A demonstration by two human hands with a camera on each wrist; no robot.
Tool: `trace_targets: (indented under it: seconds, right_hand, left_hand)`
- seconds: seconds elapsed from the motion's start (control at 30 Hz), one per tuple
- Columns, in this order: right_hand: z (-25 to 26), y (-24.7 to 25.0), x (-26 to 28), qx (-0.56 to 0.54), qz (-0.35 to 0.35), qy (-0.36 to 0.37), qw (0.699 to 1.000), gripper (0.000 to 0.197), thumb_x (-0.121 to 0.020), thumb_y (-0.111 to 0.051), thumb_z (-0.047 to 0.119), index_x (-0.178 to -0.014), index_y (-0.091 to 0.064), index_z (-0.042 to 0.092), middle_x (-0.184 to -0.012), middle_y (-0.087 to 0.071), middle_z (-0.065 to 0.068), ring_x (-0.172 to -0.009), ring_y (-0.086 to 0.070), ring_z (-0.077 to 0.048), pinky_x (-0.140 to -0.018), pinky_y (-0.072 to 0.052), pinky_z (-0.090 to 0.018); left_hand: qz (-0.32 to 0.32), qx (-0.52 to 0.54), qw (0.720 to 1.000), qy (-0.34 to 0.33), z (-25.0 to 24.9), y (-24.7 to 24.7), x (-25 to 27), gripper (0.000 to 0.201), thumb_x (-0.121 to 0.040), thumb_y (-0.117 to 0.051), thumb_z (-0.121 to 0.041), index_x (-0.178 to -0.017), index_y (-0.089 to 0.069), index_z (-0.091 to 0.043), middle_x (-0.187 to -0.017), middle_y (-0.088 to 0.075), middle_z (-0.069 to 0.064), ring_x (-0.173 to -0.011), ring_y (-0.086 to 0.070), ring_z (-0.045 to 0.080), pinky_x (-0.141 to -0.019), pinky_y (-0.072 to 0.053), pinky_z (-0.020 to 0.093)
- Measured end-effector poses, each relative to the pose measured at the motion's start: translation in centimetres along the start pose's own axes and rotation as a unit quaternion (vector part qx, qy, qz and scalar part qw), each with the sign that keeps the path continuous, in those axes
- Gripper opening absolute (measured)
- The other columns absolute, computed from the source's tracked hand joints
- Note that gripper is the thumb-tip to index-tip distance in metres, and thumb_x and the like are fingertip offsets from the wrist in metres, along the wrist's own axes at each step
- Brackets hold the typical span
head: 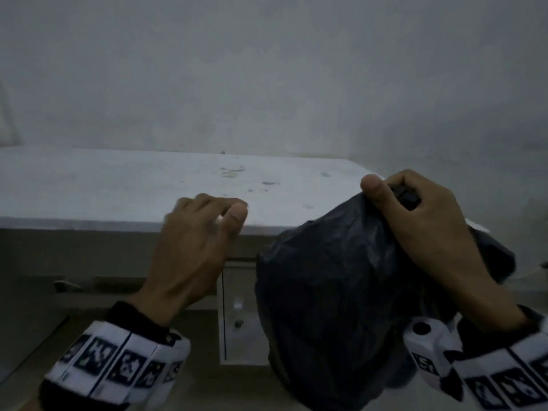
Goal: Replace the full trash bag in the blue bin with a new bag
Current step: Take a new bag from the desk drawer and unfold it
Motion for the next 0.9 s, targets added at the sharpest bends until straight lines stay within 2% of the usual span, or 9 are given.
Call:
trace_targets:
  seconds: [0.07, 0.2, 0.3, 0.37, 0.47, 0.57, 0.67, 0.77, 0.9]
  right_hand:
    - [-0.1, -0.3, -2.3, 0.014, -0.020, 0.011, 1.000, 0.052, -0.077, -0.045, 0.070, -0.074, -0.055, 0.019, -0.065, -0.056, 0.009, -0.060, -0.052, 0.001, -0.056, -0.036, -0.016]
    - [-0.4, -1.0, -6.8, 0.013, 0.013, -0.028, 0.999, 0.051, -0.077, -0.044, 0.070, -0.075, -0.051, 0.019, -0.063, -0.055, 0.007, -0.061, -0.052, 0.007, -0.053, -0.036, -0.009]
    - [0.0, -1.4, -9.9, 0.002, 0.078, -0.081, 0.994, 0.057, -0.073, -0.043, 0.072, -0.077, -0.053, 0.016, -0.066, -0.059, 0.004, -0.065, -0.055, -0.002, -0.055, -0.038, -0.014]
    - [1.1, -1.3, -12.3, -0.001, 0.119, -0.119, 0.986, 0.061, -0.072, -0.043, 0.073, -0.079, -0.054, 0.013, -0.072, -0.059, -0.003, -0.064, -0.053, -0.009, -0.056, -0.037, -0.015]
    - [4.3, -0.8, -16.8, -0.015, 0.163, -0.158, 0.974, 0.062, -0.070, -0.045, 0.072, -0.080, -0.055, 0.012, -0.074, -0.060, -0.006, -0.064, -0.053, -0.009, -0.055, -0.038, -0.014]
    - [9.3, -0.1, -22.3, -0.031, 0.201, -0.166, 0.965, 0.057, -0.073, -0.050, 0.066, -0.085, -0.054, 0.010, -0.075, -0.060, -0.005, -0.064, -0.053, 0.000, -0.056, -0.040, -0.012]
    - [14.1, 0.3, -27.7, -0.051, 0.236, -0.152, 0.958, 0.051, -0.072, -0.056, 0.064, -0.090, -0.052, 0.017, -0.082, -0.059, 0.000, -0.071, -0.054, -0.001, -0.058, -0.041, -0.011]
    - [17.4, 0.3, -31.9, -0.035, 0.262, -0.099, 0.959, 0.053, -0.070, -0.065, 0.065, -0.105, -0.051, 0.027, -0.099, -0.055, 0.012, -0.087, -0.053, -0.002, -0.072, -0.039, -0.009]
    - [19.2, -0.2, -35.7, 0.042, 0.288, 0.019, 0.957, 0.044, -0.083, -0.070, 0.043, -0.120, -0.055, 0.023, -0.106, -0.046, 0.007, -0.088, -0.049, -0.006, -0.077, -0.038, -0.015]
  left_hand:
    - [0.087, 0.136, 0.986, 0.031, -2.0, 0.1, -2.0, 0.075, -0.072, -0.008, -0.090, -0.094, -0.063, -0.044, -0.065, -0.060, -0.022, -0.070, -0.057, -0.004, -0.070, -0.043, 0.028]
    - [0.280, 0.131, 0.947, 0.085, -5.5, 0.8, -7.5, 0.068, -0.059, -0.036, -0.094, -0.107, -0.061, -0.051, -0.077, -0.063, -0.036, -0.078, -0.062, -0.012, -0.066, -0.048, 0.014]
    - [0.412, 0.110, 0.892, 0.151, -6.8, 1.5, -12.6, 0.051, -0.069, -0.057, -0.076, -0.097, -0.068, -0.035, -0.074, -0.072, -0.016, -0.060, -0.066, 0.004, -0.059, -0.055, 0.022]
    - [0.459, 0.140, 0.858, 0.183, -6.5, 2.0, -15.9, 0.041, -0.081, -0.062, -0.058, -0.084, -0.072, -0.018, -0.066, -0.071, 0.000, -0.047, -0.062, 0.017, -0.052, -0.050, 0.022]
    - [0.478, 0.169, 0.833, 0.222, -5.8, 3.9, -21.2, 0.034, -0.089, -0.062, -0.043, -0.077, -0.067, -0.011, -0.060, -0.067, 0.006, -0.046, -0.060, 0.018, -0.054, -0.047, 0.023]
    - [0.467, 0.160, 0.833, 0.250, -5.5, 7.6, -27.3, 0.031, -0.093, -0.057, -0.038, -0.084, -0.064, -0.009, -0.056, -0.066, 0.001, -0.053, -0.064, 0.020, -0.054, -0.047, 0.020]
    - [0.451, 0.176, 0.823, 0.298, -5.4, 11.9, -33.5, 0.024, -0.094, -0.058, -0.032, -0.090, -0.063, -0.009, -0.068, -0.073, 0.006, -0.059, -0.069, 0.023, -0.053, -0.049, 0.020]
    - [0.406, 0.204, 0.828, 0.328, -5.1, 15.1, -38.4, 0.022, -0.090, -0.063, -0.029, -0.088, -0.060, -0.008, -0.075, -0.075, 0.009, -0.069, -0.071, 0.030, -0.063, -0.057, 0.033]
    - [0.339, 0.240, 0.851, 0.322, -4.3, 17.2, -42.0, 0.039, -0.088, -0.061, -0.045, -0.101, -0.058, -0.009, -0.097, -0.073, 0.005, -0.090, -0.070, 0.021, -0.077, -0.056, 0.034]
Point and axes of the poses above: each hand's wrist, its own x-axis away from the middle knuckle, its own y-axis out of the back of the hand, z = x × y, the point moved 2 cm from there along -x, towards the middle knuckle
